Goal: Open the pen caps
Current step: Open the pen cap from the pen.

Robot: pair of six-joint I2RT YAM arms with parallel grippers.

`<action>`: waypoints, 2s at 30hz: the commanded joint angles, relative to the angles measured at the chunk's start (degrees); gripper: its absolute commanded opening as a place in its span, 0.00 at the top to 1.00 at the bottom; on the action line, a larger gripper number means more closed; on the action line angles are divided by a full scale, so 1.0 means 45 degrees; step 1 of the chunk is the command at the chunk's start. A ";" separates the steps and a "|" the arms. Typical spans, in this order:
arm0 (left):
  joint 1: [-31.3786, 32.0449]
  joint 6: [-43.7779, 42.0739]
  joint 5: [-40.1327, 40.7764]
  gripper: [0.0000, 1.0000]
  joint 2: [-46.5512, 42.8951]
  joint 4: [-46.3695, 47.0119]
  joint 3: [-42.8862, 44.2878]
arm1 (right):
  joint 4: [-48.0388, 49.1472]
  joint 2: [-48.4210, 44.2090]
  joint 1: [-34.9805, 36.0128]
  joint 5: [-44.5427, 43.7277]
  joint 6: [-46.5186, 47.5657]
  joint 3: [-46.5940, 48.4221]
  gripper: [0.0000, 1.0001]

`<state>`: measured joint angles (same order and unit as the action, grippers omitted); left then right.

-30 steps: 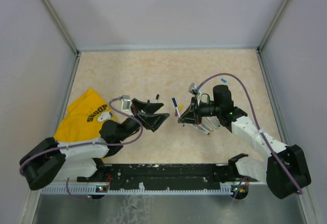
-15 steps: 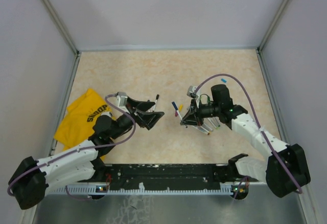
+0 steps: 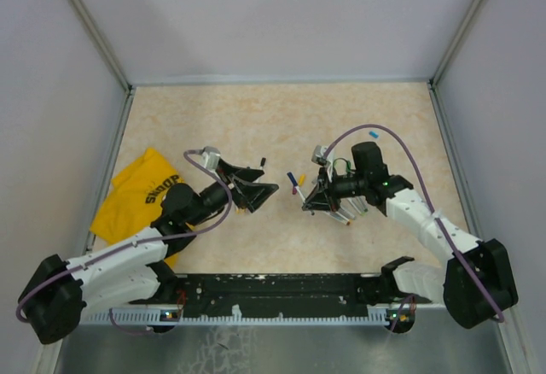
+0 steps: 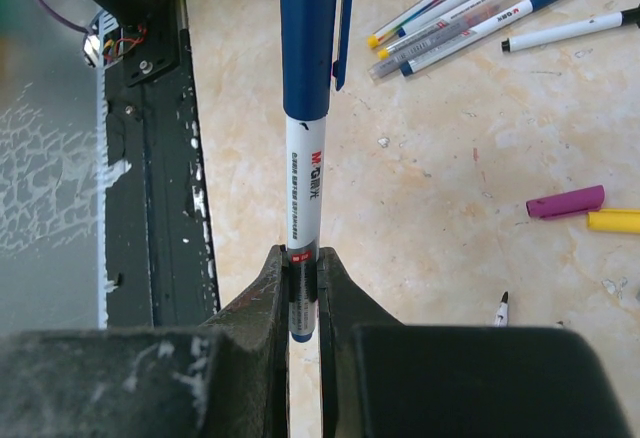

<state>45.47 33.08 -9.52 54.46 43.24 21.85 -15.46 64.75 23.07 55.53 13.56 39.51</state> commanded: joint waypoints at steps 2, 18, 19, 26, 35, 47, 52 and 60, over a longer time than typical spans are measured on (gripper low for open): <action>-0.0099 0.0428 -0.0237 0.01 0.0250 0.0266 0.0486 | 0.0116 0.0064 -0.0107 0.0121 0.0293 0.0713 1.00; -0.0105 0.1157 -0.0317 0.01 0.1358 0.0892 0.0872 | 0.0033 0.0150 -0.0107 0.0199 0.0352 0.0727 1.00; -0.0105 0.1235 -0.0325 0.01 0.1405 0.0897 0.0906 | 0.0032 0.0163 -0.0107 0.0212 0.0361 0.0746 1.00; -0.0096 0.1371 -0.0602 0.02 0.1858 0.1171 0.1088 | -0.0040 0.0223 -0.0107 0.0238 0.0377 0.0772 1.00; 0.0072 0.1453 0.0579 0.03 0.2402 -0.0439 0.1996 | -0.0040 0.0308 -0.0107 0.0331 0.0346 0.0801 1.00; 0.1228 0.1539 0.2208 0.24 0.3826 -0.0933 0.3041 | -0.0041 0.0294 -0.0107 0.0326 0.0300 0.0811 1.00; 0.1748 0.1603 0.2828 0.37 0.3948 -0.0825 0.2920 | -0.0013 0.0290 -0.0107 0.0268 0.0265 0.0811 1.00; 0.2121 0.1728 0.2944 0.52 0.4647 -0.0745 0.3223 | 0.0032 0.0260 -0.0107 0.0259 0.0247 0.0809 1.00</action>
<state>54.65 40.36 3.03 73.58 38.61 34.22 -16.34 66.17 23.07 55.61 13.96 39.57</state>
